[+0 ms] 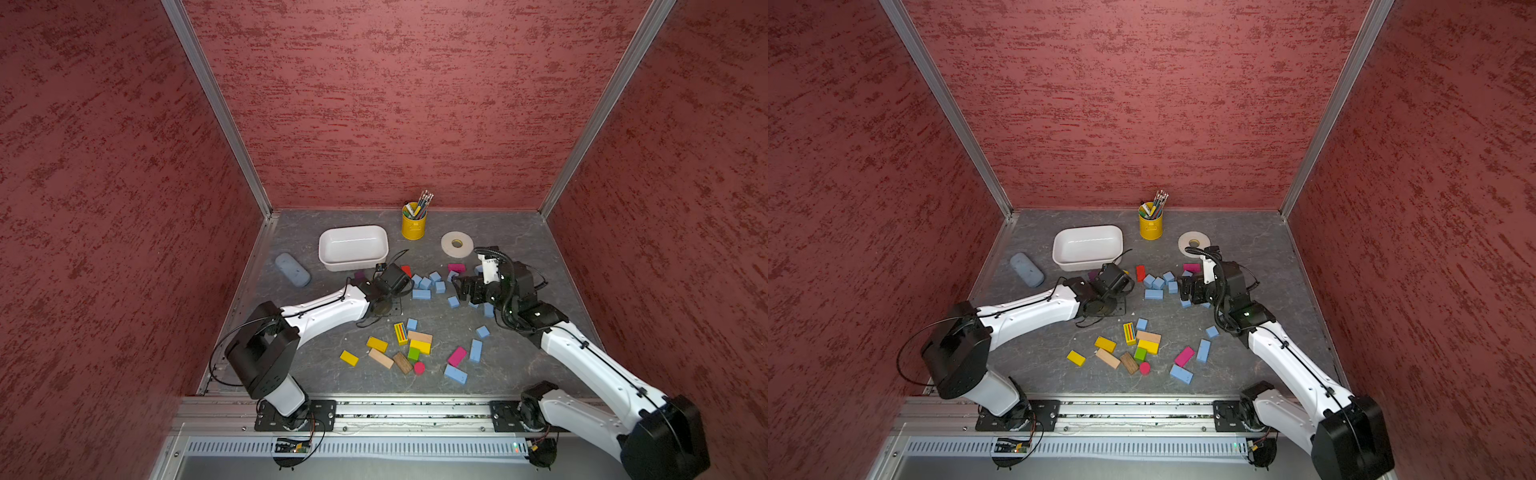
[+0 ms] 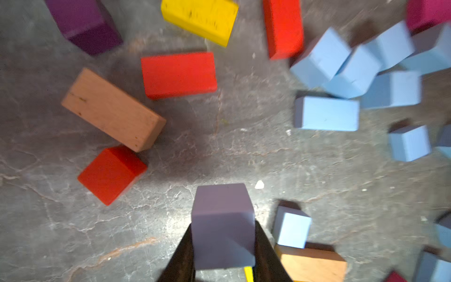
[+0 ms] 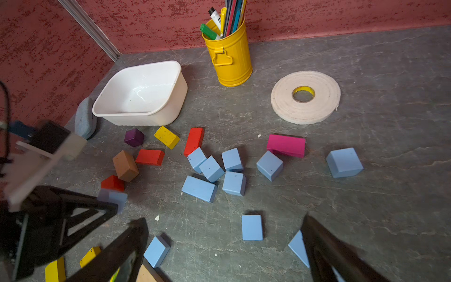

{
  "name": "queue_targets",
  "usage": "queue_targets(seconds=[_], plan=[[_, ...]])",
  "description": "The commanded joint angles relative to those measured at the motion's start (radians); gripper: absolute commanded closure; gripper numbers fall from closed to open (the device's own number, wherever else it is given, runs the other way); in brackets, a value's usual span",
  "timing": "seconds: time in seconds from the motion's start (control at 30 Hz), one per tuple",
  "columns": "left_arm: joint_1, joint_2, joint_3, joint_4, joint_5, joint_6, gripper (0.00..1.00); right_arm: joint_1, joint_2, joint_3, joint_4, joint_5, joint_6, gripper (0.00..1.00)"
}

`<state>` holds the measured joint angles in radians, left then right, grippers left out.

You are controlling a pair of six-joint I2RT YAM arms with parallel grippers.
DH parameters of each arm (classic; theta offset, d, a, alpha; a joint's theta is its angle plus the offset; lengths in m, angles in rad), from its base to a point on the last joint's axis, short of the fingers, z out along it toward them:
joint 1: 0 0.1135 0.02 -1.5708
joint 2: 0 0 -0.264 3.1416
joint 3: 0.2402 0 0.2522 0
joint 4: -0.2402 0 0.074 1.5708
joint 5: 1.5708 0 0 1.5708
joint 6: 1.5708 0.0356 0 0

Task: Pick out the blue building blocks
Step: Pick up the building block from the center of the board, then place the building block in the storage box.

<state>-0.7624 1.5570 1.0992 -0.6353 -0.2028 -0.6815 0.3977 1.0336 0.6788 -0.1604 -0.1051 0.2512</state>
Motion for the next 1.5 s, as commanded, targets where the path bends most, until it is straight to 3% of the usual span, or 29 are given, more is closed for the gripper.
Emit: queue_targets(seconds=[0.0, 0.4, 0.8, 1.1, 1.47], plan=[[0.041, -0.069, 0.066, -0.041, -0.042, 0.044, 0.84, 0.006, -0.017, -0.013, 0.035, -0.013, 0.011, 0.01], [0.235, -0.064, 0.277, -0.098, -0.019, 0.172, 0.84, 0.007, -0.009, -0.023, 0.074, -0.034, 0.025, 0.01], [0.393, 0.239, 0.548, -0.11, 0.116, 0.256, 0.84, 0.007, -0.01, -0.024, 0.075, -0.036, 0.031, 0.01], [0.421, 0.514, 0.804, -0.174, 0.139, 0.289, 0.84, 0.007, -0.059, -0.032, 0.049, -0.022, 0.037, 0.01], [0.41, 0.701, 0.948, -0.222, 0.129, 0.318, 0.83, 0.006, -0.099, -0.039, 0.016, -0.012, 0.034, 0.01]])
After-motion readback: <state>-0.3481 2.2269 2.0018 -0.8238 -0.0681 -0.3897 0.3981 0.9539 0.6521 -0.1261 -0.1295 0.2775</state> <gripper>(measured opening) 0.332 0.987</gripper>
